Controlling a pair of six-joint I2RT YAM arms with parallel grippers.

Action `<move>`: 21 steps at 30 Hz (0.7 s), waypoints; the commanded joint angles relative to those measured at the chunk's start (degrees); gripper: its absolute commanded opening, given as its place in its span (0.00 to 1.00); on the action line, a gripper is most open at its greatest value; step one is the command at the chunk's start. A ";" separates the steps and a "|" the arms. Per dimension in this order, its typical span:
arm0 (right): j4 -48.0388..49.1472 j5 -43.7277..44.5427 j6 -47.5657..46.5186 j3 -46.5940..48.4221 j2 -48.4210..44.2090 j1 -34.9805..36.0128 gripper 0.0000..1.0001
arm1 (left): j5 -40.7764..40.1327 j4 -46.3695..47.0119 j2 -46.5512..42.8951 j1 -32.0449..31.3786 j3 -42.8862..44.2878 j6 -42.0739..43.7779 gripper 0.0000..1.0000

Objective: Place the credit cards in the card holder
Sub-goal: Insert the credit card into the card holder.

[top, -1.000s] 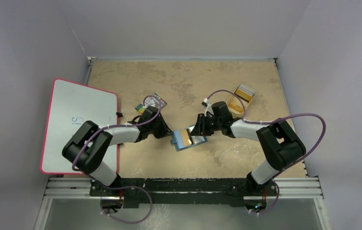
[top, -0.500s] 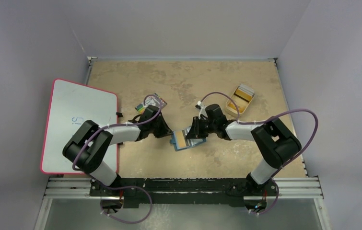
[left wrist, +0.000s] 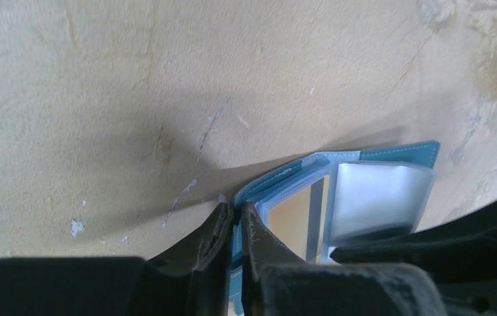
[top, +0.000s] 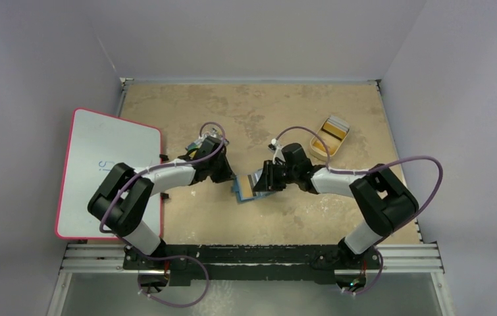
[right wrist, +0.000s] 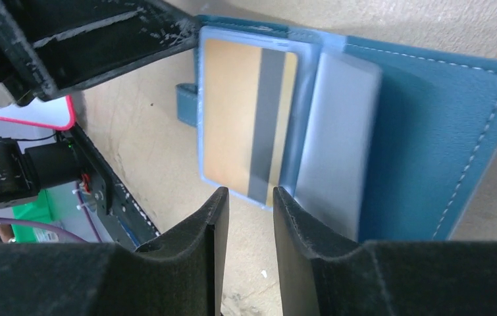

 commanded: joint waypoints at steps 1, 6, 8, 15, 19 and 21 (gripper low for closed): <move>-0.97 2.51 -1.53 0.14 -5.96 0.33 0.34 | -3.19 -3.78 -1.88 0.25 4.45 2.95 0.12; -0.04 3.34 -1.93 0.14 -6.19 0.18 0.33 | -0.79 -3.26 -3.00 0.26 4.58 1.78 0.27; -0.96 3.29 -2.73 0.89 -5.55 -0.53 0.32 | 0.31 -2.39 -4.06 0.25 3.90 1.07 0.31; -4.44 6.52 -6.22 3.58 -4.55 -3.02 0.32 | 7.46 8.21 -5.41 -0.05 -0.37 -3.42 0.37; -3.03 6.02 -7.08 3.08 -1.57 -4.18 0.28 | 10.79 15.83 -3.46 -0.19 -3.45 -6.64 0.38; -1.82 5.91 -6.96 2.41 -0.36 -4.29 0.26 | 12.00 18.72 -2.23 -0.27 -4.27 -7.64 0.39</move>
